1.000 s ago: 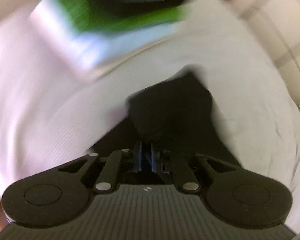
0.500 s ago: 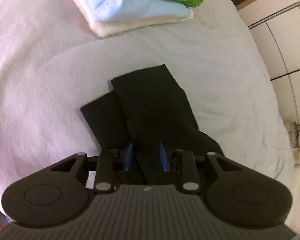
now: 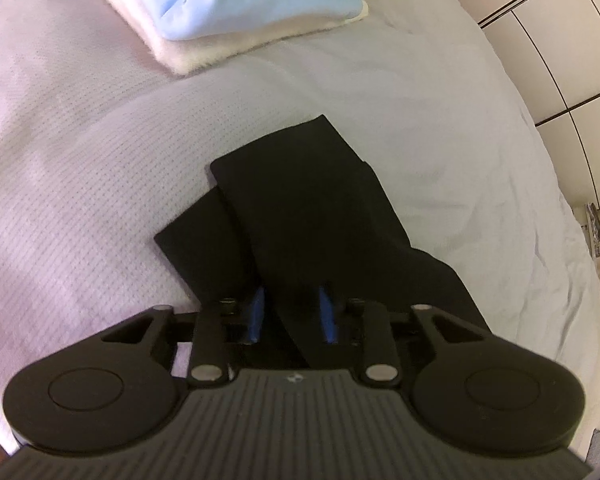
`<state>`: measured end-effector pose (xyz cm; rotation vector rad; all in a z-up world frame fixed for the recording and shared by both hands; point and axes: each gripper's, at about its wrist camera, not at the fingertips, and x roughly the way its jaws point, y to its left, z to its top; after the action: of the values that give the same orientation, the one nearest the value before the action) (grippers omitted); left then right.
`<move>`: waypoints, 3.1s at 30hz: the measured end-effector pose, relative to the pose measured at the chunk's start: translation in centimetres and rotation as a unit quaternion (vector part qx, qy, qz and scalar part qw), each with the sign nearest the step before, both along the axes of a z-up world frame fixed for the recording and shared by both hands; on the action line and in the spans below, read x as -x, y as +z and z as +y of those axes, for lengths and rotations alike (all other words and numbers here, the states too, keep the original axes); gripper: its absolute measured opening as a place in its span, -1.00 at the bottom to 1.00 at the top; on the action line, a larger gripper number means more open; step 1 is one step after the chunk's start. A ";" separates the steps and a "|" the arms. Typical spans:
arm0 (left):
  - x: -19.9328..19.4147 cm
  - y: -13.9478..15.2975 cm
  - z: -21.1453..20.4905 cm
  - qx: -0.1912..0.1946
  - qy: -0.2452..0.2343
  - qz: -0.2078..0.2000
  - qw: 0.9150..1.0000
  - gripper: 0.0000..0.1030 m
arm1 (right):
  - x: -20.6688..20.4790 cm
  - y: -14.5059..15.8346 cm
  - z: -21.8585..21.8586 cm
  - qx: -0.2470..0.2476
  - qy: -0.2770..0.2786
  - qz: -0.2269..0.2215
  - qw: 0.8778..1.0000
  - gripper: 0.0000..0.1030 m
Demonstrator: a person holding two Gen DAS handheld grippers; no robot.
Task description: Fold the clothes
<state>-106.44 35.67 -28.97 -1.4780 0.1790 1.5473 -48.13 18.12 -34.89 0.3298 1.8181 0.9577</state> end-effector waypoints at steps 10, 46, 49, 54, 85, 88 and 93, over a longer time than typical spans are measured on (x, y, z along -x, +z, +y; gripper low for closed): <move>-1.0 3.5 -3.7 -0.048 -0.060 0.060 0.995 -0.96 | -0.4 3.2 0.7 -0.020 0.034 -0.067 0.997 -0.93; -17.1 3.8 -6.8 -0.064 -0.145 0.199 0.967 -0.58 | -23.4 3.9 5.8 -0.053 0.000 -0.173 0.984 -0.26; -18.6 3.0 -7.0 -0.099 -0.140 0.206 0.963 -0.58 | -23.6 3.3 4.8 -0.094 -0.001 -0.169 0.981 -0.22; -19.4 1.3 -7.8 -0.150 -0.117 0.201 0.961 -0.56 | -25.7 1.2 4.9 -0.167 0.006 -0.125 0.978 -0.22; -25.5 1.7 -10.3 -0.217 -0.238 0.165 0.932 -0.38 | -30.7 -4.6 3.7 -0.221 -0.108 -0.133 0.960 -0.35; -26.4 0.8 -9.2 -0.205 -0.249 0.167 0.932 -0.37 | -31.2 -4.9 4.0 -0.211 -0.103 -0.137 0.962 -0.75; -25.9 -0.5 -8.6 -0.182 -0.248 0.179 0.935 -0.37 | -31.3 -1.5 1.5 -0.224 -0.090 -0.204 0.949 -0.94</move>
<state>-80.59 27.02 -29.47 -0.7735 0.4208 1.3265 -16.82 19.61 -36.44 0.5238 1.1652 1.2045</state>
